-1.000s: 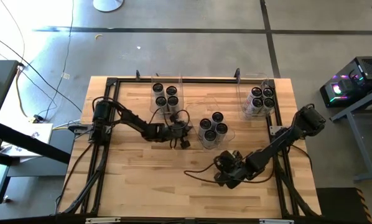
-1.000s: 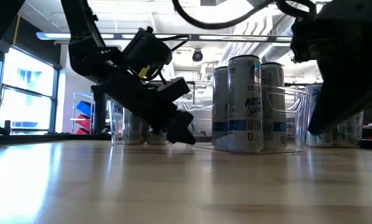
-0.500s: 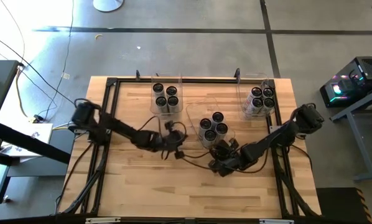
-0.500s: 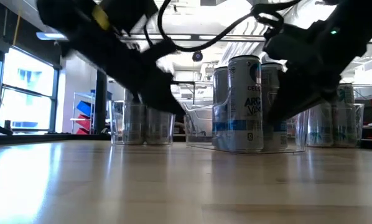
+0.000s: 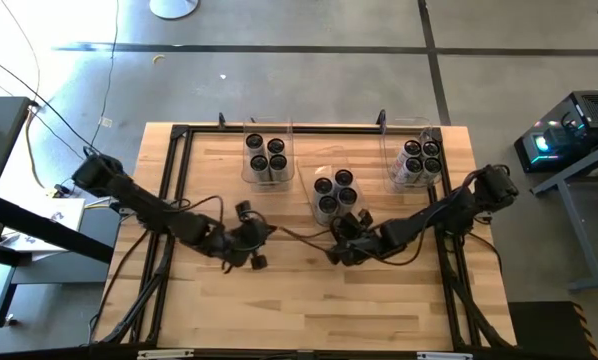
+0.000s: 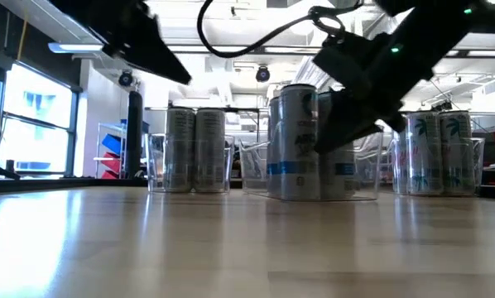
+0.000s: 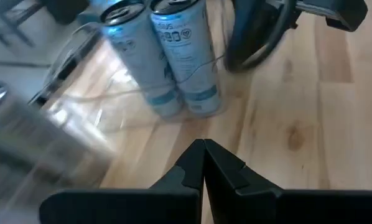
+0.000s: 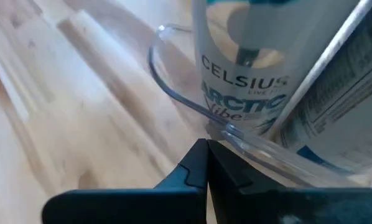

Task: Sort soda cans
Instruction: Move the transparent bin to the top center of the table

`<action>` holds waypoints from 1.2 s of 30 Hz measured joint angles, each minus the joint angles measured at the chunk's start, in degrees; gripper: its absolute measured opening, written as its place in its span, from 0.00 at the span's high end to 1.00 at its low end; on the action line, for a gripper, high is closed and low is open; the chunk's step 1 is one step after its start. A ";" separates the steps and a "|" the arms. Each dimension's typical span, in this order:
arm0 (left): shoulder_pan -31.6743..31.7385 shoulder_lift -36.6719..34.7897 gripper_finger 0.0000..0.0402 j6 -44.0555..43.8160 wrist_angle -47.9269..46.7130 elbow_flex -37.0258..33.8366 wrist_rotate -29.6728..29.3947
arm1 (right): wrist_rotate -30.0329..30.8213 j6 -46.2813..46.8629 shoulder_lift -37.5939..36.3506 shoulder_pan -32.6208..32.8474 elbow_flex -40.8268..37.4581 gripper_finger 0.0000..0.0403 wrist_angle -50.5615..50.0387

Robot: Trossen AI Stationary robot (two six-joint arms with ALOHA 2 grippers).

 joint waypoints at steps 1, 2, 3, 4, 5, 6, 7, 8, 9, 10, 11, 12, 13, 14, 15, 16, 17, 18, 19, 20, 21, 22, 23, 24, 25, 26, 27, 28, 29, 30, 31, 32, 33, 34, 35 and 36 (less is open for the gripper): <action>-0.56 -1.12 1.00 -1.94 -2.66 0.00 -1.02 | 0.24 -0.82 0.00 -0.63 0.00 1.00 0.80; -1.17 -2.16 1.00 -4.12 -5.18 0.00 -1.78 | 0.38 -1.74 0.00 -1.26 0.00 1.00 1.69; -1.83 -3.10 1.00 -6.62 -8.21 0.00 -2.53 | 0.51 -3.03 0.00 -1.82 0.00 1.00 2.84; -2.41 -3.92 1.00 -9.54 -11.27 0.00 -3.21 | 0.49 -4.71 0.00 -2.33 0.00 1.00 4.07; -2.86 -4.55 1.00 -12.68 -13.98 0.00 -3.94 | 0.51 -6.39 0.00 -2.83 0.00 1.00 5.29; -3.29 -5.16 1.00 -15.65 -16.87 0.00 -4.35 | 0.48 -8.15 0.00 -3.31 0.00 1.00 6.41; -3.72 -5.69 1.00 -18.57 -20.33 0.00 -4.62 | 0.25 -9.74 0.00 -3.82 0.00 1.00 7.22; -4.07 -6.00 1.00 -21.72 -23.92 -0.01 -4.81 | -0.07 -11.08 0.00 -4.38 0.00 1.00 7.94; -4.32 -6.21 1.00 -24.75 -26.73 -0.12 -4.86 | -0.52 -12.09 0.00 -4.99 0.00 1.00 8.39; -4.57 -6.41 1.00 -27.59 -29.30 -0.46 -4.86 | -0.97 -12.73 0.00 -5.61 0.00 1.00 8.65; -4.83 -6.59 1.00 -30.34 -32.09 -0.98 -4.85 | -1.26 -13.29 0.00 -6.25 0.00 1.00 8.77; -5.11 -6.72 1.00 -33.15 -34.34 -1.67 -4.86 | -1.35 -13.74 0.00 -6.79 0.00 1.00 8.77; -5.41 -6.83 1.00 -35.81 -36.22 -2.36 -4.76 | -1.35 -14.14 0.00 -7.26 0.00 1.00 8.80; -5.68 -6.90 1.00 -38.54 -37.98 -3.15 -4.46 | -1.28 -14.93 0.00 -7.65 0.00 1.00 9.03; -5.99 -6.96 1.00 -41.62 -40.22 -3.93 -4.24 | -1.21 -15.67 0.00 -7.93 0.00 1.00 9.63; -6.37 -6.96 1.00 -44.89 -42.29 -4.67 -4.21 | -1.08 -16.66 0.00 -8.17 0.00 1.00 10.61; -6.79 -6.96 1.00 -48.09 -43.64 -5.50 -4.18 | -1.07 -17.86 0.00 -8.30 0.00 1.00 11.58; -7.13 -6.96 1.00 -50.77 -44.25 -6.40 -4.16 | -1.72 -18.75 0.00 -8.29 0.00 1.00 12.45; -7.47 -6.96 1.00 -53.00 -44.57 -7.34 -3.86 | -3.52 -19.45 -0.04 -8.28 0.06 1.00 12.88; -7.79 -6.96 1.00 -54.42 -44.64 -8.18 -2.95 | -5.55 -19.74 -0.31 -7.88 0.23 1.00 12.22; -8.05 -6.96 1.00 -55.60 -44.55 -8.90 -1.76 | -7.09 -19.55 -0.67 -7.11 0.50 1.00 10.95; -8.32 -6.96 1.00 -56.78 -44.14 -9.61 -0.56 | -8.16 -18.84 -1.02 -6.16 1.02 1.00 9.31; -8.51 -6.98 1.00 -57.75 -43.49 -10.39 0.56 | -8.59 -17.77 -1.54 -5.04 1.68 1.00 7.28; -8.73 -6.96 1.00 -58.52 -42.84 -11.26 1.48 | -8.74 -16.60 -2.07 -3.94 2.25 1.00 4.53; -8.95 -6.96 1.00 -58.99 -42.16 -12.16 2.27 | -8.85 -14.60 -2.71 -2.81 2.86 1.00 0.36; -9.09 -6.96 1.00 -59.22 -41.20 -13.00 2.79 | -8.85 -11.99 -3.23 -1.75 3.43 1.00 -4.14; -9.09 -6.96 1.00 -59.40 -39.78 -13.98 3.22 | -8.83 -8.85 -3.70 -0.80 3.95 1.00 -8.75; -9.06 -6.98 1.00 -59.45 -38.14 -15.24 3.52 | -8.42 -5.14 -4.24 0.18 4.37 1.00 -14.26; -9.06 -6.96 1.00 -59.49 -36.42 -16.65 4.00 | -8.03 -1.22 -4.69 1.09 4.53 1.00 -19.32; -8.90 -6.96 1.00 -59.51 -34.56 -18.18 4.36 | -7.68 2.91 -5.11 2.00 4.55 1.00 -24.33; -8.77 -6.96 1.00 -59.53 -32.33 -19.79 4.56 | -7.74 6.79 -5.34 2.75 4.40 1.00 -28.75; -8.52 -6.96 1.00 -59.56 -29.64 -21.44 4.80 | -8.17 9.98 -5.38 3.37 3.93 1.00 -32.16; -8.26 -6.96 1.00 -59.63 -27.01 -23.08 5.12 | -8.45 12.38 -5.38 3.81 3.21 1.00 -34.94; -8.02 -6.96 1.00 -59.85 -24.21 -24.77 5.28 | -8.38 14.53 -5.38 4.13 2.23 1.00 -36.98; -7.92 -7.03 1.00 -59.92 -21.98 -25.97 4.91 | -7.84 16.30 -5.38 4.23 1.04 1.00 -37.60; -7.86 -7.19 1.00 -60.00 -19.77 -27.27 4.39 | -6.55 17.38 -5.38 4.05 -0.33 1.00 -37.30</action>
